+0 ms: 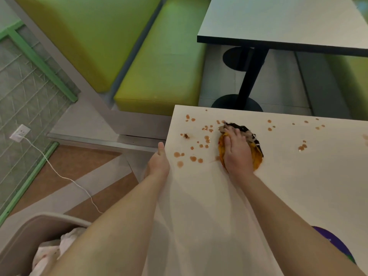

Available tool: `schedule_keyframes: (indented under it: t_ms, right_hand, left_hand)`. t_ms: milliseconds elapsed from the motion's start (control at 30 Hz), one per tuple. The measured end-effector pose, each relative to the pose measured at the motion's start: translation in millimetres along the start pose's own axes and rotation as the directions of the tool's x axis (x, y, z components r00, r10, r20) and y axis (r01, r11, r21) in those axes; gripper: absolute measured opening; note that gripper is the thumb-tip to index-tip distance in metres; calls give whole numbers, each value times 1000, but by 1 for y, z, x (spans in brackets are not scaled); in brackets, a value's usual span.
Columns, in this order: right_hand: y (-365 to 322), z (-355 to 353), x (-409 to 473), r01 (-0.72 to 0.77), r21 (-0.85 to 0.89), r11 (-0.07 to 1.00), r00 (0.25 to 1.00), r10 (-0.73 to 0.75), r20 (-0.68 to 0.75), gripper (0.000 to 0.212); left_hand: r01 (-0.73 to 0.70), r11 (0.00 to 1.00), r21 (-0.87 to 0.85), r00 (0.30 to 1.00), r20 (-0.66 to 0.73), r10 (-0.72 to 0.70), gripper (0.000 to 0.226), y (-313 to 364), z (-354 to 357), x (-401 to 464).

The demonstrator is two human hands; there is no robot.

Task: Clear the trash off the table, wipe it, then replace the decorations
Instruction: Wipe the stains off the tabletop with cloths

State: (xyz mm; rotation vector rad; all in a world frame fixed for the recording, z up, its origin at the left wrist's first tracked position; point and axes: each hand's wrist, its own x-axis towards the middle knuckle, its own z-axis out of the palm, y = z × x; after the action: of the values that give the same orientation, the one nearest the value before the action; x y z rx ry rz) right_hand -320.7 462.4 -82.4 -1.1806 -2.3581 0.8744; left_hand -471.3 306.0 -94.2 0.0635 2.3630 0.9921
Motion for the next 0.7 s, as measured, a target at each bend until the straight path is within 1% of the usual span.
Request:
schedule_keyframes:
  t_ms: [67, 133, 200, 233, 267, 367, 433, 467, 533, 600, 633, 667, 700]
  right_hand:
    - [-9, 9, -15, 142, -77, 987, 985, -133, 110, 46]
    - [-9, 18, -41, 307, -194, 932, 938, -261, 227, 51]
    - [-2, 14, -53, 390, -255, 885, 900, -308, 309, 56]
    - [3, 8, -51, 386, -271, 882, 900, -296, 319, 55]
    - [8, 3, -43, 355, -292, 888, 916, -269, 297, 53]
    - [17, -6, -12, 169, -370, 914, 982, -123, 145, 50]
    - [8, 5, -7, 87, -413, 907, 994, -55, 89, 50]
    - [2, 12, -12, 83, -422, 903, 995, -48, 93, 51]
    - [-10, 21, -34, 169, -413, 895, 980, -110, 163, 51]
    - [-10, 18, -56, 300, -377, 876, 942, -211, 259, 52]
    - [-7, 12, -60, 336, -361, 870, 927, -237, 291, 53]
    - [-2, 6, -55, 350, -357, 866, 920, -247, 303, 52]
    - [4, 2, -46, 332, -363, 871, 928, -232, 291, 51]
  left_hand:
    - [-11, 1000, -7, 1000, -15, 11, 73, -4, 1, 2]
    - [-18, 1000, -14, 999, -34, 17, 72, -6, 3, 5]
    - [-17, 1000, -1, 998, -53, 17, 72, -7, 4, 7]
    - [-15, 1000, 10, 998, -59, 15, 71, -7, 4, 6]
    - [-16, 1000, 20, 998, -62, 17, 71, -6, 4, 5]
    - [-28, 998, 57, 998, -55, 31, 72, -5, 4, 3]
    - [-28, 990, 135, 996, -79, 39, 74, -4, 3, 2]
    - [-31, 984, 177, 995, -90, 47, 76, -4, 4, 2]
    - [-38, 969, 245, 992, -108, 66, 78, -3, 5, 2]
    - [-21, 961, 276, 993, -110, 53, 79, -2, 5, 1]
    - [-16, 959, 282, 993, -109, 48, 79, -2, 5, 0]
    - [-13, 958, 285, 993, -109, 46, 79, -1, 4, 0]
    - [-12, 958, 287, 993, -108, 44, 80, -1, 4, 0]
